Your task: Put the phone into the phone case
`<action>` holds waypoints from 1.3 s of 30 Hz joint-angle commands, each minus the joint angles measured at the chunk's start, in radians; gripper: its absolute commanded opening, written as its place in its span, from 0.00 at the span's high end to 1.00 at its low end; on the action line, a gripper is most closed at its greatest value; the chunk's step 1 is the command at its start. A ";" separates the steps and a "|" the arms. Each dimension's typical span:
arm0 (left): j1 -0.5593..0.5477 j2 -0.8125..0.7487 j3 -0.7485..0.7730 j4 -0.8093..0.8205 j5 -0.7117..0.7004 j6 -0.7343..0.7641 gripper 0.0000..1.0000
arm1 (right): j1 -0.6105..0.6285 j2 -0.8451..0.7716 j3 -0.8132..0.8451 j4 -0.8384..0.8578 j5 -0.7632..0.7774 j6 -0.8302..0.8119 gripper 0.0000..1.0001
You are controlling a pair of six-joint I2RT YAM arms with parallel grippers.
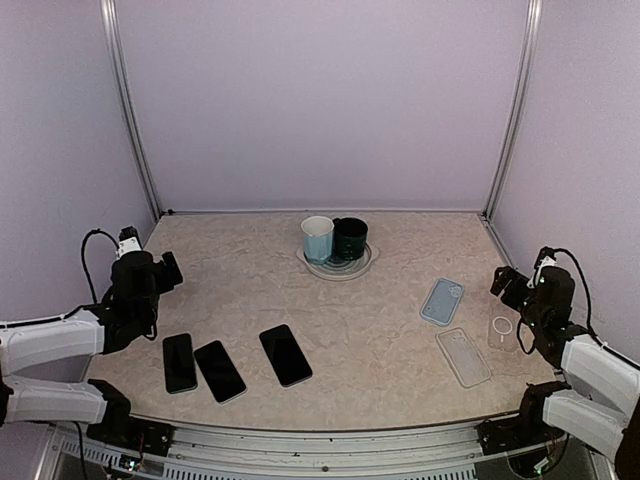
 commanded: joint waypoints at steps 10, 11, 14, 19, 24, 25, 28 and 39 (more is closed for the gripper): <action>0.004 -0.041 0.091 -0.059 0.015 -0.123 0.01 | 0.004 -0.014 0.166 -0.075 -0.133 -0.197 0.13; 0.004 -0.053 0.105 -0.078 0.025 -0.137 0.01 | 0.004 0.029 0.219 -0.107 -0.149 -0.209 0.19; 0.002 -0.089 0.138 -0.124 0.088 -0.185 0.01 | 0.006 0.202 0.401 -0.217 -0.239 -0.222 0.31; -0.123 -0.099 0.175 -0.175 0.053 -0.195 0.01 | 0.103 0.481 0.630 -0.401 -0.187 -0.182 0.42; -0.304 -0.022 0.182 -0.194 -0.168 -0.285 0.01 | 0.272 0.697 0.745 -0.532 -0.012 -0.158 0.42; -0.311 0.004 0.186 -0.201 -0.157 -0.313 0.01 | 0.282 0.734 0.758 -0.551 -0.014 -0.145 0.43; -0.343 0.089 0.217 -0.217 -0.125 -0.346 0.01 | 0.311 0.818 0.764 -0.570 0.015 -0.092 0.44; -0.374 0.267 0.296 -0.189 -0.117 -0.274 0.01 | 0.365 1.103 0.955 -0.652 0.013 -0.022 0.44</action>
